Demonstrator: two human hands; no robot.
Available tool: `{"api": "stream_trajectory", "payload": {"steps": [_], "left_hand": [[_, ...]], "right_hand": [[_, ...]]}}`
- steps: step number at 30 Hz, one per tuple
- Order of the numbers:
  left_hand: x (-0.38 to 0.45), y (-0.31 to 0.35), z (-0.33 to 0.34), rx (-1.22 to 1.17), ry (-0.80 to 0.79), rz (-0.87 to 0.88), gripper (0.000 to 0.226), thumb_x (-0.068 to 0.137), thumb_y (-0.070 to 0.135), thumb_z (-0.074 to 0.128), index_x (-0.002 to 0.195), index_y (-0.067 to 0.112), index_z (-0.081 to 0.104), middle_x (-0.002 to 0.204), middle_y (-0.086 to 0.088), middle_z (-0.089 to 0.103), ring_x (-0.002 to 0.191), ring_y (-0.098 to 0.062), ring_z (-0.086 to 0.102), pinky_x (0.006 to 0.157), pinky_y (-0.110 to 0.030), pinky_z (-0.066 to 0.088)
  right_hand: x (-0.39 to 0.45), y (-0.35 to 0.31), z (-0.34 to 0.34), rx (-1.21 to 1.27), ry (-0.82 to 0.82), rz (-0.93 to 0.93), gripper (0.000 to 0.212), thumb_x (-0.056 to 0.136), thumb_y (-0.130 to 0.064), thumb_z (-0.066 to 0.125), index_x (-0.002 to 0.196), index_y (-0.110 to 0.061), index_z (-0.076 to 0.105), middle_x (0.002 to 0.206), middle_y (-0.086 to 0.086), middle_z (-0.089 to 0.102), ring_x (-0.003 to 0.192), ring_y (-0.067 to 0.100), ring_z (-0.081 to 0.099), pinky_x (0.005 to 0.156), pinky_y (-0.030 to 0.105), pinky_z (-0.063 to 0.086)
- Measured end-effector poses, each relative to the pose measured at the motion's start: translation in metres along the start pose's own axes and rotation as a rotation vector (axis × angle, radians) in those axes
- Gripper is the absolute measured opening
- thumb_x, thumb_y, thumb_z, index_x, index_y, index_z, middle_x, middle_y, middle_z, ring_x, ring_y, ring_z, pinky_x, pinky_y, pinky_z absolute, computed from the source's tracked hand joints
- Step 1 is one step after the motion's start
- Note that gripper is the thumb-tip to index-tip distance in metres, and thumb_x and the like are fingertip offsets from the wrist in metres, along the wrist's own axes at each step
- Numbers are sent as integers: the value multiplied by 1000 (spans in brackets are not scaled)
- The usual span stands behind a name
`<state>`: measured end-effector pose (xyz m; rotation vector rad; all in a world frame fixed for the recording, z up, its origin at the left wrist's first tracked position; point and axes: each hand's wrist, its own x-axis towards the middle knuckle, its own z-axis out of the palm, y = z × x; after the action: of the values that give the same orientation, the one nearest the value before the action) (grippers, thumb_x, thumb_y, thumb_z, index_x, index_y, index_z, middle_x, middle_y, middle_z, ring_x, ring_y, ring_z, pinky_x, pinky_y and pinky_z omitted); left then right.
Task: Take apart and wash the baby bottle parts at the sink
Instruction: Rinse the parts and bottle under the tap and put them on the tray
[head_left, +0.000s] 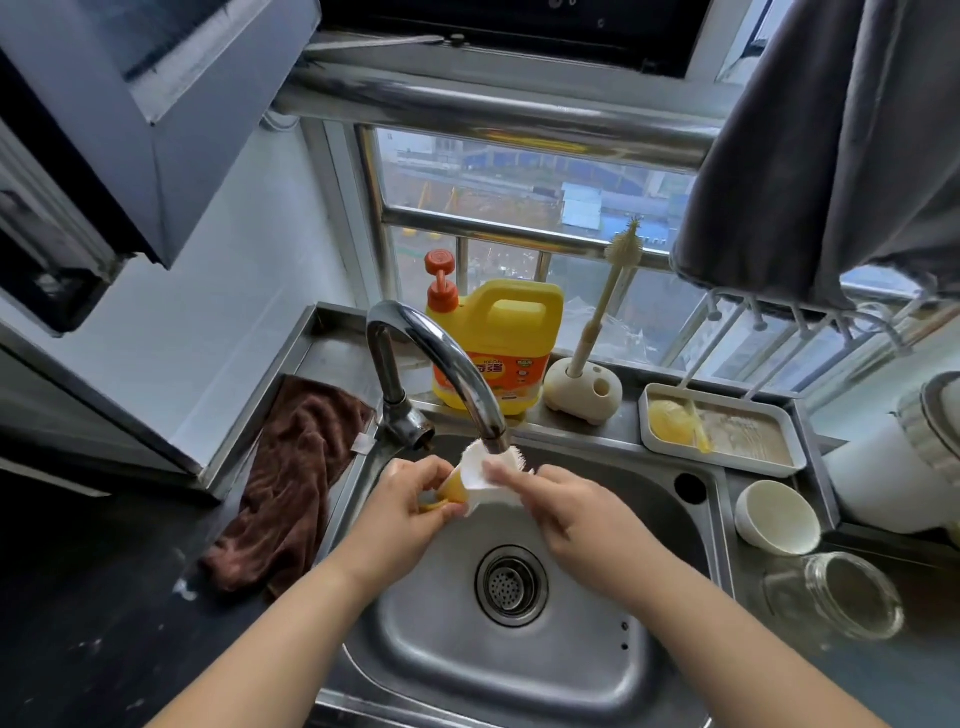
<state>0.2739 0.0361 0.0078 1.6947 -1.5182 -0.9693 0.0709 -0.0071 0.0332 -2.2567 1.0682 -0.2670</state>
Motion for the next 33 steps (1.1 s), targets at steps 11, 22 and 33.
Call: {"api": "stream_trajectory", "payload": {"steps": [11, 22, 33], "left_hand": [[-8, -11, -5, 55, -79, -10, 31, 79, 19, 74, 87, 42, 55, 93, -2, 49, 85, -2, 48, 74, -5, 34], [-18, -9, 3, -340, -117, -72, 31, 68, 45, 74, 83, 20, 63, 86, -5, 62, 83, -9, 54, 80, -25, 42], [10, 11, 8, -466, -12, -280, 8, 88, 4, 63, 85, 11, 66, 80, -4, 69, 73, -13, 61, 68, -22, 49]], "right_hand": [[7, 16, -1, 88, 29, 152, 60, 94, -8, 45, 136, -51, 38, 112, -3, 62, 92, 10, 56, 84, 27, 48], [-3, 8, 2, 221, 142, 147, 55, 97, -12, 47, 129, -56, 35, 120, -7, 61, 103, 3, 55, 89, 17, 45], [-6, -10, -1, -188, 44, 80, 56, 99, -21, 38, 142, -53, 23, 91, -6, 45, 84, 20, 53, 69, 31, 41]]}}
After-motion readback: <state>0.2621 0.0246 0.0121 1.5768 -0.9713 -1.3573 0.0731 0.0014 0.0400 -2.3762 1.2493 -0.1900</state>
